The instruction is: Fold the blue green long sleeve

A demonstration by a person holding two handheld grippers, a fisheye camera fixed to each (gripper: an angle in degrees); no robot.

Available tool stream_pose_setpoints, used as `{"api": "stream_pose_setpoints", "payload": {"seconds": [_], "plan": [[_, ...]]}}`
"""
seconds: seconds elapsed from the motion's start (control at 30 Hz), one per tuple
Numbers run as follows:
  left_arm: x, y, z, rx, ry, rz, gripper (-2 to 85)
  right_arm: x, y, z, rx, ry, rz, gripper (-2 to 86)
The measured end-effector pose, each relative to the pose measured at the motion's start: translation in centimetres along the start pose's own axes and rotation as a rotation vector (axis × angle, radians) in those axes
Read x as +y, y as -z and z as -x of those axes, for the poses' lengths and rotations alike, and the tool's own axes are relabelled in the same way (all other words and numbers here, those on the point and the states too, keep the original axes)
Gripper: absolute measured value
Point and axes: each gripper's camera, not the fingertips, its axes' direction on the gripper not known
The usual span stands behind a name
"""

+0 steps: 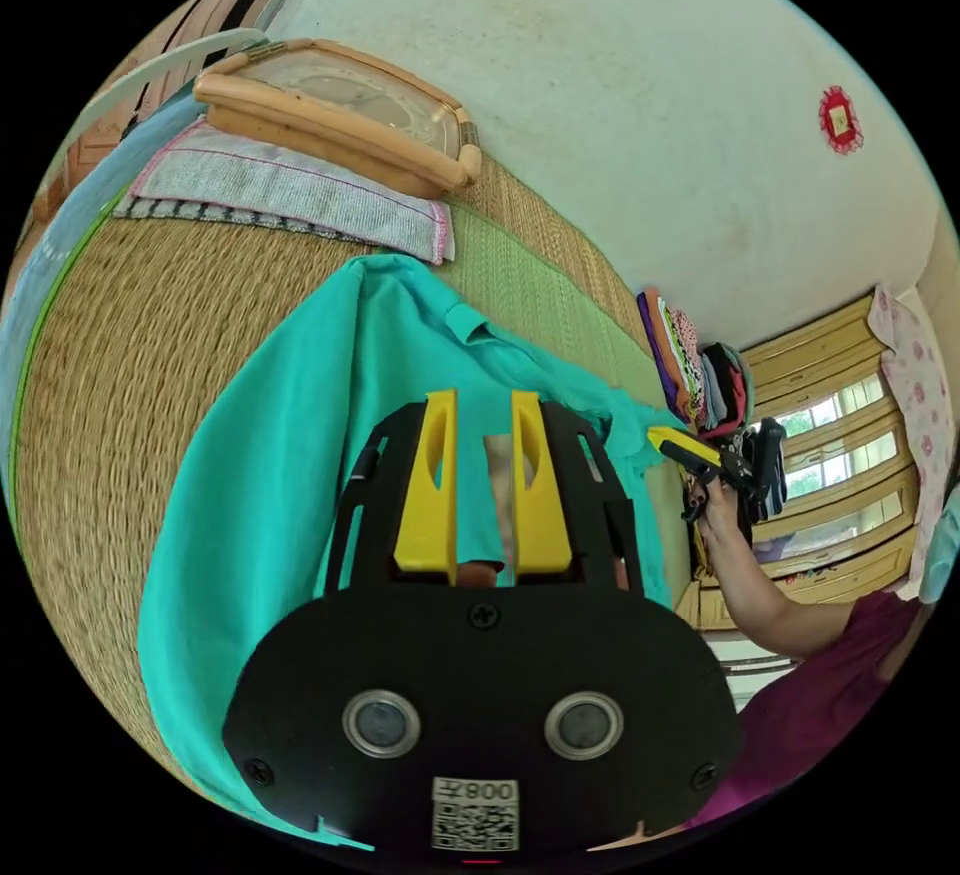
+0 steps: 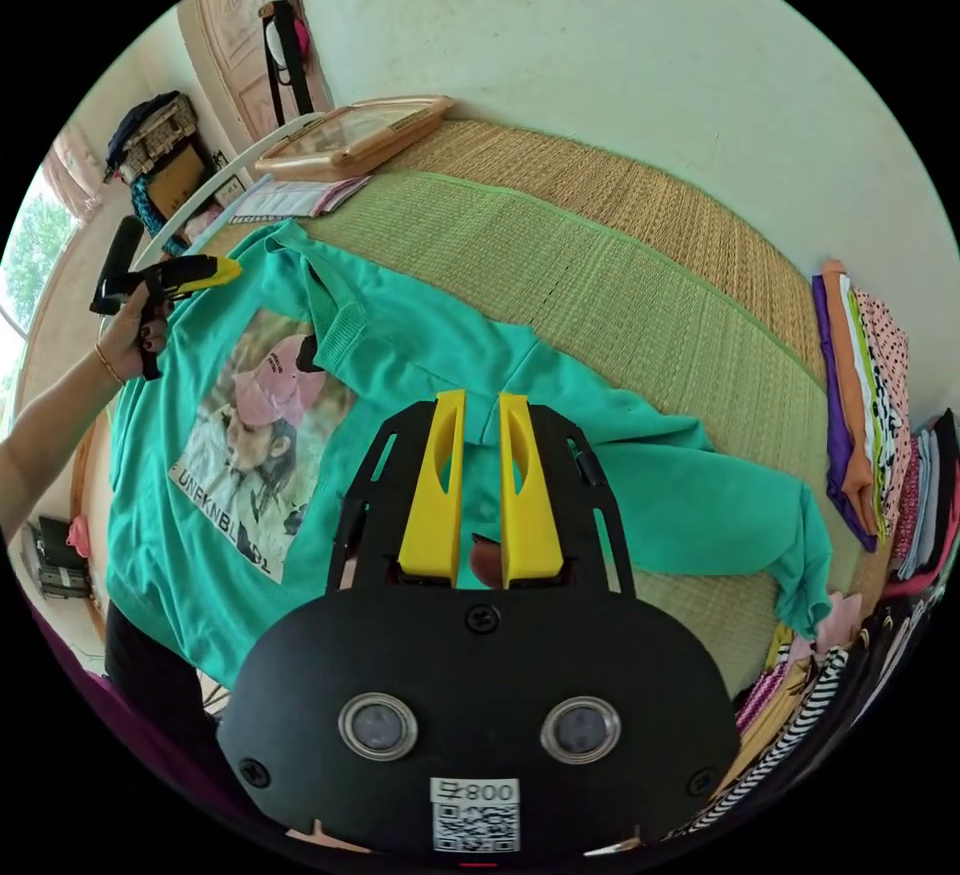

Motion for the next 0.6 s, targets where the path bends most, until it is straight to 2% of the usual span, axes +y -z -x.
{"api": "stream_pose_setpoints", "payload": {"seconds": [0.17,0.4,0.6], "plan": [[-2.3,-3.2,1.3,-0.012,0.034,0.001,7.6,-0.3,-2.9,-0.5,0.002,-0.019,0.064,5.9],[-3.8,-5.7,2.9,-0.009,0.064,0.016,1.3,0.3,-3.8,-1.4,-0.028,-0.021,0.065,1.5],[-5.0,-5.5,2.9,0.070,0.029,-0.050,0.4,-0.3,0.7,-4.3,-0.105,-0.054,-0.081,0.2]]}}
